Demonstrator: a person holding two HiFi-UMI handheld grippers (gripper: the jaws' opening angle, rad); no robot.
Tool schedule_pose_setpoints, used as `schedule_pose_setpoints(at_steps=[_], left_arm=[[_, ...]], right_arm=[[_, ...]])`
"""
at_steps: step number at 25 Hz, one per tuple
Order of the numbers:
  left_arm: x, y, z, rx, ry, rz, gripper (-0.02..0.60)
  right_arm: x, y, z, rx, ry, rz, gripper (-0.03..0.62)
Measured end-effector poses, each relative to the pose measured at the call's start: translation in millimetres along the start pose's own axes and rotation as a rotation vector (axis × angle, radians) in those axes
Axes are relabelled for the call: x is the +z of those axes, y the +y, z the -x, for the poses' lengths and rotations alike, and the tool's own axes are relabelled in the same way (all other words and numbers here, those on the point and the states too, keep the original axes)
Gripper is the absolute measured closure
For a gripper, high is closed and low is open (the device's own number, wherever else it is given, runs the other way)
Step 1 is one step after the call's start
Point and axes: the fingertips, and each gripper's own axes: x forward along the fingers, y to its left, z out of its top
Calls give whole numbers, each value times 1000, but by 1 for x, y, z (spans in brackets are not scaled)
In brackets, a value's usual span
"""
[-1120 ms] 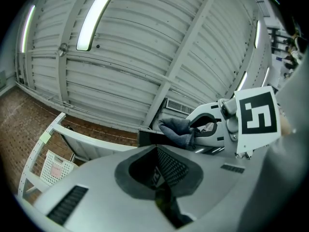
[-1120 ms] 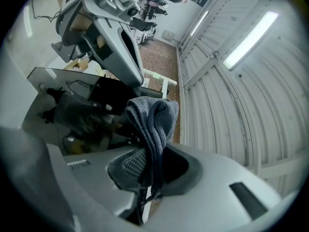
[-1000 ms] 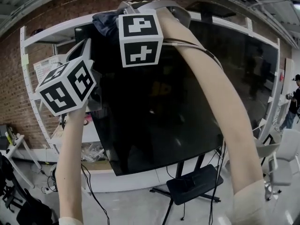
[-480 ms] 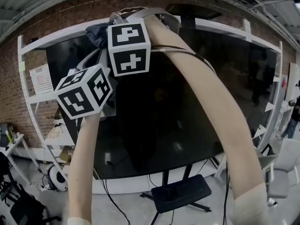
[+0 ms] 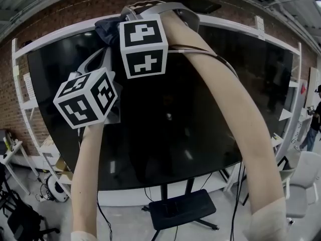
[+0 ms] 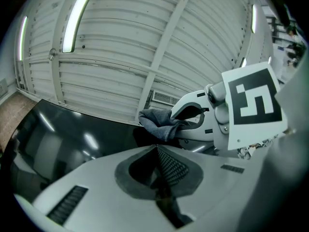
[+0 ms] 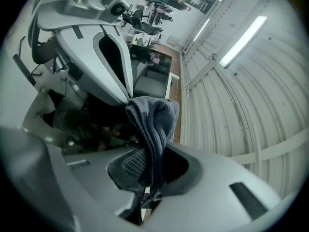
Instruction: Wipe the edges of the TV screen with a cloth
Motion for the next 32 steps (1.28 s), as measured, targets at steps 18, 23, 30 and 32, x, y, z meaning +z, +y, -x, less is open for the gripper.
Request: schedule_pose_setpoints(at_steps=[18, 23, 30, 32], left_arm=[[-30, -147, -40, 61, -6, 30, 568], [-43, -157, -49, 61, 11, 17, 567], [-59, -194, -75, 84, 31, -33, 566], [-59, -213, -80, 94, 17, -24, 568]], right_arm=[[-141, 26, 51, 6, -59, -32, 545], [-148, 30, 59, -16, -79, -25, 545], [-192, 39, 73, -40, -101, 8, 545], [-215, 42, 84, -56, -102, 14, 545]])
